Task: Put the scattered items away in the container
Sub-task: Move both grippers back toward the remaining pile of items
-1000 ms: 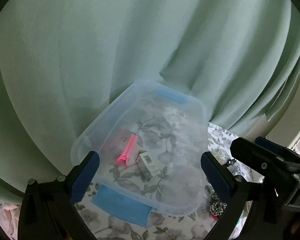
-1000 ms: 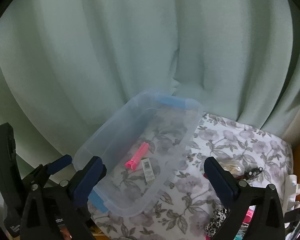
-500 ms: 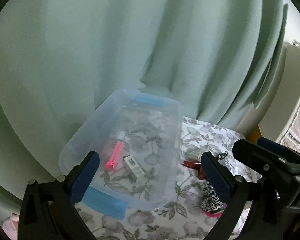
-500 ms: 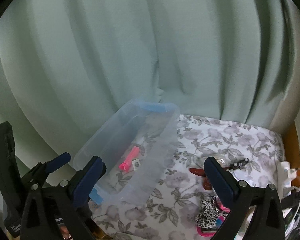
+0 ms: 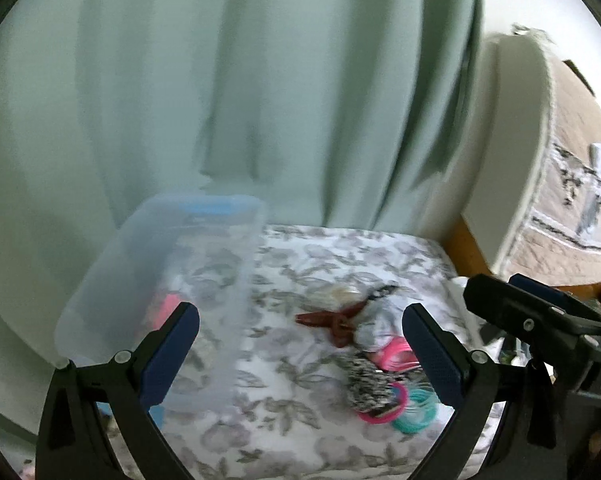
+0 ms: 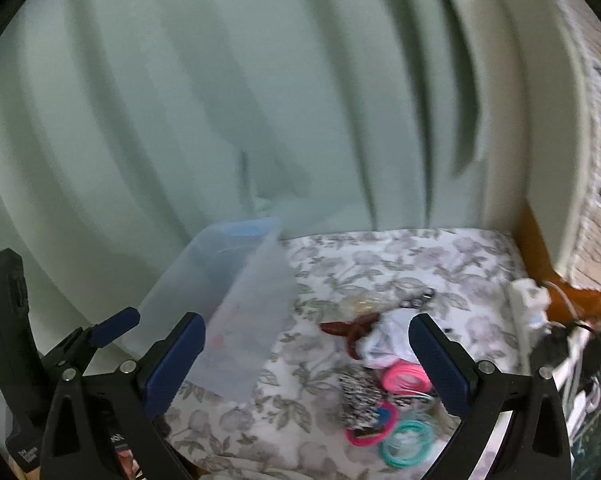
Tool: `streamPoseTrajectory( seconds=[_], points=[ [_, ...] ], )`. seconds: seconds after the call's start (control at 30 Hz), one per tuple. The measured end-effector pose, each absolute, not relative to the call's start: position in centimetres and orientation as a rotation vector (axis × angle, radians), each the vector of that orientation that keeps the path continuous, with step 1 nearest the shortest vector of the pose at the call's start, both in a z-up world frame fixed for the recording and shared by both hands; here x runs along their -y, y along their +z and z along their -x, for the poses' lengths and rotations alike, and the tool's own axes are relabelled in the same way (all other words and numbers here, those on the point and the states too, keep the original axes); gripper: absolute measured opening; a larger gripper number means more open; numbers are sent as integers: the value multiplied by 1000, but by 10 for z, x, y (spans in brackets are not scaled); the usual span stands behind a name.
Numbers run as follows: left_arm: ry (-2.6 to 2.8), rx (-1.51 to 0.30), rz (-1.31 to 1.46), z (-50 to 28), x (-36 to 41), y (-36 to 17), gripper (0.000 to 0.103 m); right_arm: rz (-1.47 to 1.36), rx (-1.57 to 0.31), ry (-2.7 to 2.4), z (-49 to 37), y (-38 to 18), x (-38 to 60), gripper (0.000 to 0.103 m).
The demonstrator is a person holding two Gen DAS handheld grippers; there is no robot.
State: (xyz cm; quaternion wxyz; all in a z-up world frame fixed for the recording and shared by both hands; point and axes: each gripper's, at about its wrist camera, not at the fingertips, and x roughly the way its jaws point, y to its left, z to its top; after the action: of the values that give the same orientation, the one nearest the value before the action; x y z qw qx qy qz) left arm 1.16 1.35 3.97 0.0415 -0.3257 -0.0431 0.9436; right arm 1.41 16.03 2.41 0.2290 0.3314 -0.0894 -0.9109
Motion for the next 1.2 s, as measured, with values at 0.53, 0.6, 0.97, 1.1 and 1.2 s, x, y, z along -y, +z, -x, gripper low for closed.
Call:
streamPoseTrajectory(
  seconds=[0.53,0.6,0.97,1.1,1.2],
  points=[
    [2744,21,1196,12,-66,-12,102,-1190,439,-2600,-22,-60,-273,103],
    [2730,11,1257,17,-69,-23,101,-1240,436,-2599,-22,-73,-278,103],
    [2588,-47,1482,32,-89,-78,101,-1393,399,-2568,-9,-118,-277,103],
    [2533,-66,1551,38,-98,-98,99,-1443,408,-2556,-4,-130,-278,102],
    [2506,-98,1584,44,-107,-110,99,-1483,399,-2549,0,-139,-278,102]
  ],
)
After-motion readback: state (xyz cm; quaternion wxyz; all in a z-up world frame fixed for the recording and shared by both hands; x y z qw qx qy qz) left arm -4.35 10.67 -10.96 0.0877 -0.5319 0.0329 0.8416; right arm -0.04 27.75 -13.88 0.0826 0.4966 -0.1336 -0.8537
